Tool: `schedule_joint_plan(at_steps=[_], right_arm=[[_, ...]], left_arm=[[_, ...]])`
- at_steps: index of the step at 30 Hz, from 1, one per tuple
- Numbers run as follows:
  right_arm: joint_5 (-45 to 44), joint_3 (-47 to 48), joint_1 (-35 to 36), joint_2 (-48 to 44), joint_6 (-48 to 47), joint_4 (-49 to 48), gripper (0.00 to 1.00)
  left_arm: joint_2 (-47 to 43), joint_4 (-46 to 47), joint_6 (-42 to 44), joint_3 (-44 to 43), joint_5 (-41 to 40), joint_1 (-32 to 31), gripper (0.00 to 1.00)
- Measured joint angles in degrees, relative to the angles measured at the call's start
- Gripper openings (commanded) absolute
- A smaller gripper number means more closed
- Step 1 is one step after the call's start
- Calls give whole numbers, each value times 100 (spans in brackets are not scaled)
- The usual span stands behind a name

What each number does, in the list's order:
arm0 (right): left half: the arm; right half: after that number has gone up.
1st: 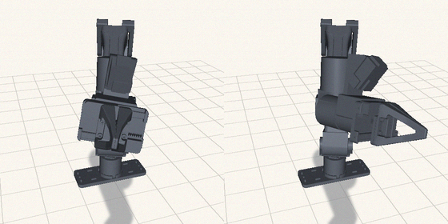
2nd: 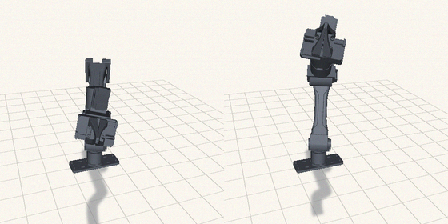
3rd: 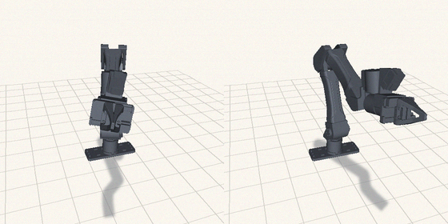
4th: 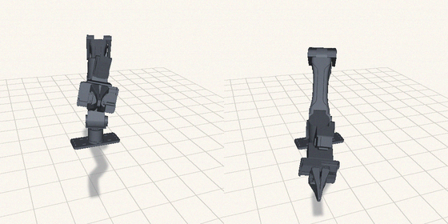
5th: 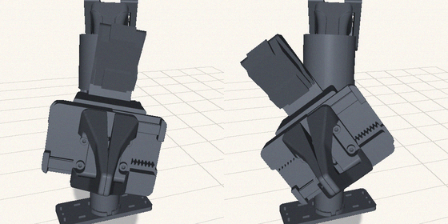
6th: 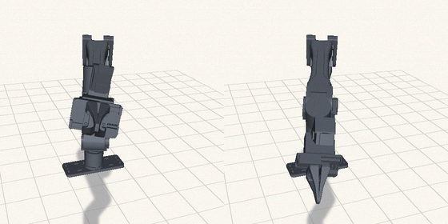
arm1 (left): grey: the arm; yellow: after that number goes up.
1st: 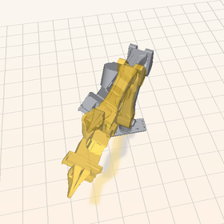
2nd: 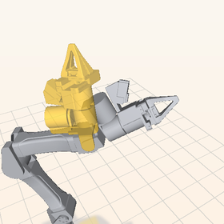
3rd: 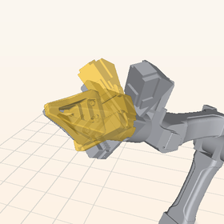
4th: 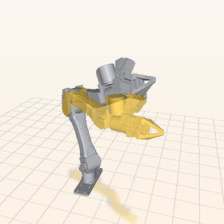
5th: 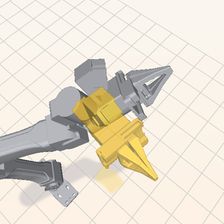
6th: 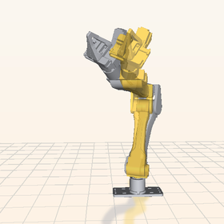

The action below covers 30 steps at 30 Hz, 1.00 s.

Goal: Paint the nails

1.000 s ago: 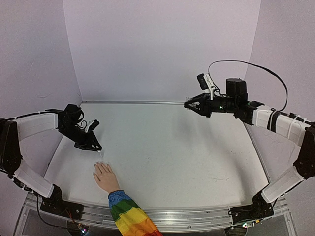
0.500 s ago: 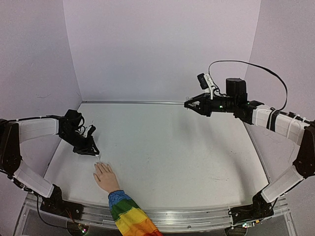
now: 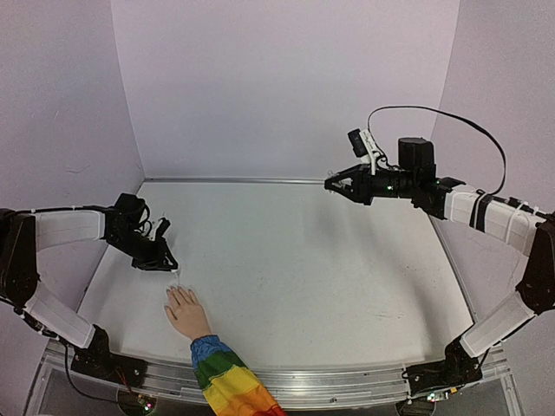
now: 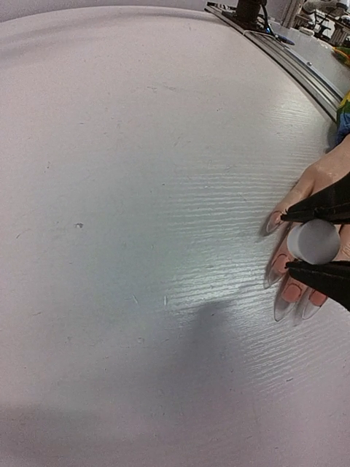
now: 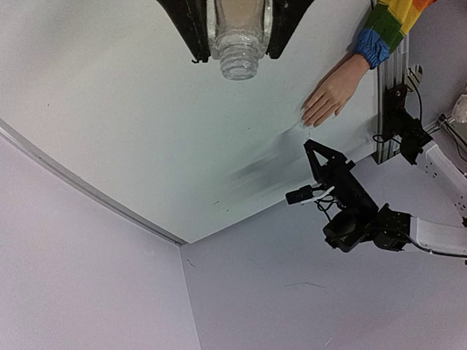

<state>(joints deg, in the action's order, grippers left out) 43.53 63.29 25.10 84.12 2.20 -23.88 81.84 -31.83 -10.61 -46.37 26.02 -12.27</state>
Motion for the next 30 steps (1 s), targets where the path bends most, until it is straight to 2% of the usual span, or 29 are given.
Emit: schedule_joint_plan(at_steps=[30], right_arm=[[20,-2,0,0,59,-17,0]], left_arm=[[387,35,11,0,-4,-96,0]])
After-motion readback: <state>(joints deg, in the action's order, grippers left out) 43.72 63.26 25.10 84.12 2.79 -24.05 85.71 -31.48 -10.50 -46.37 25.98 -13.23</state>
